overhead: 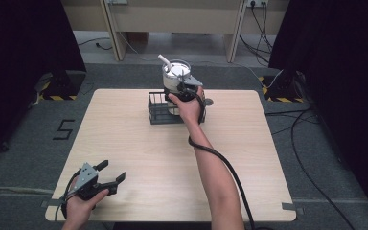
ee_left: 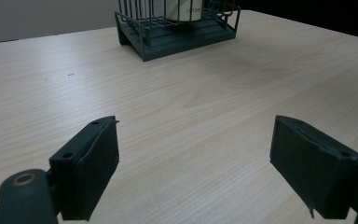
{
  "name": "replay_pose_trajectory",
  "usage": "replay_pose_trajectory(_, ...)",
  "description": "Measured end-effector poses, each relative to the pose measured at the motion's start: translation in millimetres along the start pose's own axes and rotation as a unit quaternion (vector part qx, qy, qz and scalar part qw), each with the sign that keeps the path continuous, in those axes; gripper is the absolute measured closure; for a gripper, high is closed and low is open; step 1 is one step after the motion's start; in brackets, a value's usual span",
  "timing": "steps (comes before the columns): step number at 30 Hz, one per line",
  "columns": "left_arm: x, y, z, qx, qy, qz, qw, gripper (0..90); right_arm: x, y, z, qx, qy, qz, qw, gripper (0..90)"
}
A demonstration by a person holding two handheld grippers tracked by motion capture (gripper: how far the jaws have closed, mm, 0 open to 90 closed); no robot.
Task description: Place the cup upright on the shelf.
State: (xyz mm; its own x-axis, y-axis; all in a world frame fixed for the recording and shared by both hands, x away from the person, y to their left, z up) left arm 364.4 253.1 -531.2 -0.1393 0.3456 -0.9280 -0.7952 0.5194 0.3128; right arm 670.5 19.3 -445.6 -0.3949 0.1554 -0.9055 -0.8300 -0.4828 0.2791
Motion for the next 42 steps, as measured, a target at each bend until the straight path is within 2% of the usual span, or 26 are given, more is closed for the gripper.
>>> replay_pose_trajectory(16,-0.1,-1.7,-1.2,0.002,0.0,0.0,1.0,15.0,-1.5,8.8,2.7,-0.004,0.009,-0.004,0.9999,6.4)
replay_pose_trajectory(26,-0.7,-1.6,-1.4,0.001,0.001,-0.002,1.0,15.0,0.6,16.1,3.5,0.005,0.012,-0.006,0.9999,7.3)
replay_pose_trajectory(42,-0.5,-2.1,-1.8,0.002,-0.002,0.001,1.0,15.0,0.8,30.1,2.0,-0.004,0.018,-0.006,0.9998,7.4)
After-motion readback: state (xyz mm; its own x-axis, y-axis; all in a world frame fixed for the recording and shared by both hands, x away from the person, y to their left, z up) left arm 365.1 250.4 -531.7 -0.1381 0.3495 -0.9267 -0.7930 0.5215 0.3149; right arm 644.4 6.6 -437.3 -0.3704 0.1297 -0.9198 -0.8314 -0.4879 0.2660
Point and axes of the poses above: each handheld gripper's, and its own axes: y roughly backward along the jaws, x roughly out of its underside, z roughly to its left, the point moved 7 cm from there along -y, roughly forward along the jaws, and after that the axes turned 15 degrees about -y, right-handed, at the moved point
